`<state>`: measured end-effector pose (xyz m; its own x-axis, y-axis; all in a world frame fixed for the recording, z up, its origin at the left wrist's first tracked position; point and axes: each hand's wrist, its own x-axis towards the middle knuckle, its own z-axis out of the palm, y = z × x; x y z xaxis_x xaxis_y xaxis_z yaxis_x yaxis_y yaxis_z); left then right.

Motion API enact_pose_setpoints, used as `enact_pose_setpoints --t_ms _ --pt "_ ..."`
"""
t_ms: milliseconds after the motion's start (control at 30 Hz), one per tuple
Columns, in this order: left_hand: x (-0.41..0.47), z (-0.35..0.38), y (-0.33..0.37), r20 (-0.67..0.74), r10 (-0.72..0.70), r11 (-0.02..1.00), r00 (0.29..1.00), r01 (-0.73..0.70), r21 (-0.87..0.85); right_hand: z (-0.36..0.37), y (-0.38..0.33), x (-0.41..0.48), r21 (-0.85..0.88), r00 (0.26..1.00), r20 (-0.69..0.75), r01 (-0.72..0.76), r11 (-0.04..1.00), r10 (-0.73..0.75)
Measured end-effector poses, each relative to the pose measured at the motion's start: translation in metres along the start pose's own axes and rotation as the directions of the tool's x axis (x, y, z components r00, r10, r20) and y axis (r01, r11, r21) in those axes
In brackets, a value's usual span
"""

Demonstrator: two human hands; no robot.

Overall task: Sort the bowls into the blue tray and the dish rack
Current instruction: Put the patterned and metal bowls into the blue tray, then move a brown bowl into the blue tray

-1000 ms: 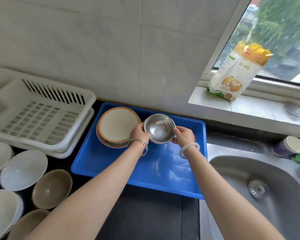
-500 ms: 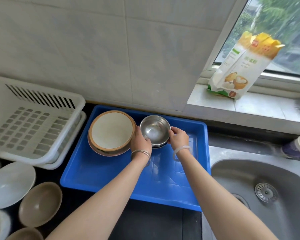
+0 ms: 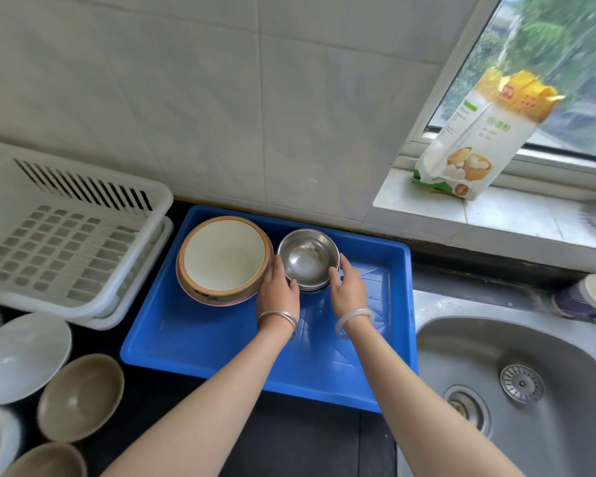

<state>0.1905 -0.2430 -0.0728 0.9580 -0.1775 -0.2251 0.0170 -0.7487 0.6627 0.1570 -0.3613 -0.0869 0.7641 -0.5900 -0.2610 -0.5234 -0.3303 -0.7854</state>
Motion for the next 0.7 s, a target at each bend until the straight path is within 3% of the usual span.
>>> enact_pose_setpoints --t_ms 233,367,500,700 --pt "-0.014 -0.019 -0.007 0.077 0.005 0.998 0.997 -0.001 -0.055 -0.018 -0.001 -0.019 0.034 0.998 0.053 -0.048 0.998 0.046" --pt "-0.041 -0.045 -0.028 0.038 -0.056 0.991 0.998 0.061 -0.118 -0.026 -0.005 -0.049 0.046 0.997 0.077 -0.027 0.999 0.023" --pt "-0.084 -0.08 -0.063 -0.003 -0.122 0.965 0.993 0.118 -0.235 -0.017 -0.013 -0.094 0.16 0.987 0.161 -0.024 0.987 -0.002" --pt "-0.157 -0.125 -0.129 -0.11 -0.271 0.912 0.956 0.219 -0.347 0.037 -0.026 -0.168 0.166 0.924 0.379 -0.02 0.986 -0.045"
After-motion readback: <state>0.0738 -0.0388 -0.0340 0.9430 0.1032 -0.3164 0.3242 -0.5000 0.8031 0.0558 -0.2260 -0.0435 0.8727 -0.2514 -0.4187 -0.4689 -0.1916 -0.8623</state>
